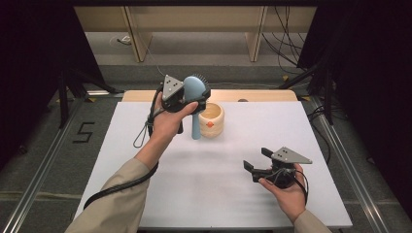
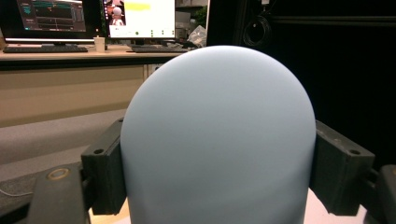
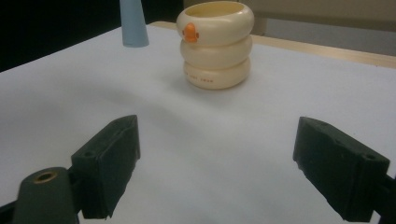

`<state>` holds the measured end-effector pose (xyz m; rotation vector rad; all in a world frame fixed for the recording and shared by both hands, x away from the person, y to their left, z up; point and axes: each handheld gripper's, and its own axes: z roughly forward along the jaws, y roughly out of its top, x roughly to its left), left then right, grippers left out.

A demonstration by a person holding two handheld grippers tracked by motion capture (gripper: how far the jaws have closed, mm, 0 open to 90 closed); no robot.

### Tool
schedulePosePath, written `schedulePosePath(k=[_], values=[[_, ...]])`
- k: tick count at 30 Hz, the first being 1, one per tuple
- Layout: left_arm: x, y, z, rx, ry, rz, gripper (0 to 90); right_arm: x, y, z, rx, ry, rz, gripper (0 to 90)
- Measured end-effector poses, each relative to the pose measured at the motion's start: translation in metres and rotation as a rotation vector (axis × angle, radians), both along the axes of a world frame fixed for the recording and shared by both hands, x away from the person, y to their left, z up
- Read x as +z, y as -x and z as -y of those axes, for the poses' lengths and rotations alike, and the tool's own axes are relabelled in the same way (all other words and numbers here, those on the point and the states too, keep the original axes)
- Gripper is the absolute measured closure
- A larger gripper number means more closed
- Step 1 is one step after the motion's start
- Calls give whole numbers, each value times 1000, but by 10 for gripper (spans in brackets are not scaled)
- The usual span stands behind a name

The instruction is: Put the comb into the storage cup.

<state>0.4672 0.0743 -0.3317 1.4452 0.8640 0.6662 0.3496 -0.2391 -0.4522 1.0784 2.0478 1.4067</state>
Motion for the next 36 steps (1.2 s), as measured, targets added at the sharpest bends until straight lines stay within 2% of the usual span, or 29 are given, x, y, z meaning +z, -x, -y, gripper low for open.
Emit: schedulePosePath(k=[19, 36], values=[[3, -9, 0, 5, 14, -1, 197, 0, 2, 3, -2, -7, -3, 158], [10, -14, 1, 4, 9, 9, 197, 0, 2, 4, -6, -16, -4, 158]])
